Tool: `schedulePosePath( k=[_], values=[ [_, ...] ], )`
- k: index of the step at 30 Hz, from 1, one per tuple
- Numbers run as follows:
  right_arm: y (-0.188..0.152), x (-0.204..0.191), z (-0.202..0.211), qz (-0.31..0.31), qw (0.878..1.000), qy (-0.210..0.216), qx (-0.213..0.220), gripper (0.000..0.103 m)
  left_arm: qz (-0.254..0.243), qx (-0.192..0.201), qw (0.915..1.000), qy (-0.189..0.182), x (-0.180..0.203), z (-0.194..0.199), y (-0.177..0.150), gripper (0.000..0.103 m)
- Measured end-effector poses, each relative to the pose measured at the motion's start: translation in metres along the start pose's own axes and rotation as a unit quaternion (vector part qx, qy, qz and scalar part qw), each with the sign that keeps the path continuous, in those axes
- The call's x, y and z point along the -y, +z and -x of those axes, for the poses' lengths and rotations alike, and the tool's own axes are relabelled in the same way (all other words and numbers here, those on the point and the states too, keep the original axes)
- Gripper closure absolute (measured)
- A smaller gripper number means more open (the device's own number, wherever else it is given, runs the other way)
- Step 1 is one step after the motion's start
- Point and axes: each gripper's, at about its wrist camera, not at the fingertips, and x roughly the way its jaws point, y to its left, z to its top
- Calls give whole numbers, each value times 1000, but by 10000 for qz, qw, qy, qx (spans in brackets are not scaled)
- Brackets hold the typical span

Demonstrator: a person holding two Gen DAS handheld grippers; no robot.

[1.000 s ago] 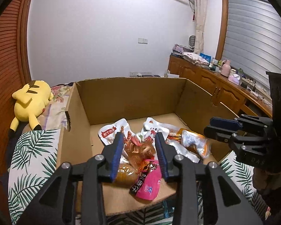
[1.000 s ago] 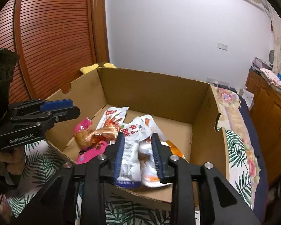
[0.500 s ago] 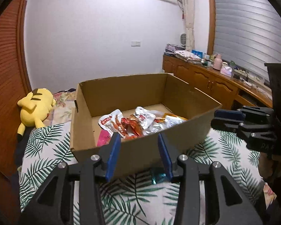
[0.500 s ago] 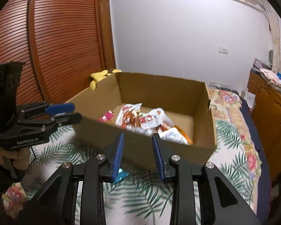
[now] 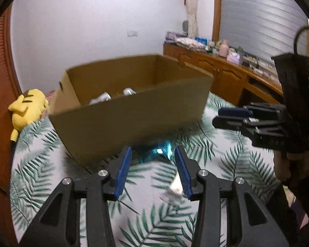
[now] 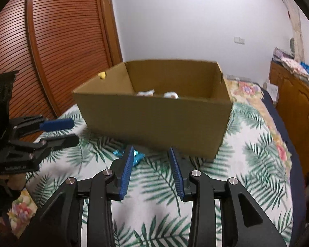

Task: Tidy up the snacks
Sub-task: 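Reach the left tool to the small white pack while the right tool reaches the blue wrapper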

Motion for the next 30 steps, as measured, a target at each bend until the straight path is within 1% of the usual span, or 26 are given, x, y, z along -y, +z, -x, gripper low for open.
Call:
schedulePosePath(
  k=[7, 13, 16, 18, 25, 28, 30],
  values=[
    [-31, 11, -8, -275, 9994, -1, -227, 67, -379, -643, 9971, -113, 29, -28, -17, 59],
    [-43, 11, -12, -302, 9991, 59, -303, 67, -519, -1050, 9930, -130, 40, -47, -25, 60],
    [-44, 10, -13, -264, 9992, 78, -292, 67, -499, -1154, 9920, -147, 42, -53, -25, 61],
    [-45, 10, -14, -245, 9992, 84, -299, 67, -463, -1214, 9914, -151, 41, -56, -25, 64],
    [-51, 10, -23, -189, 9988, 105, -434, 67, -452, -1319, 9901, -184, 40, -65, -25, 66],
    [-51, 8, -24, -145, 9988, 115, -446, 67, -422, -1284, 9906, -212, 37, -65, -25, 73],
    [-51, 8, -25, -122, 9986, 126, -493, 67, -439, -1270, 9906, -243, 35, -63, -25, 83]
  ],
)
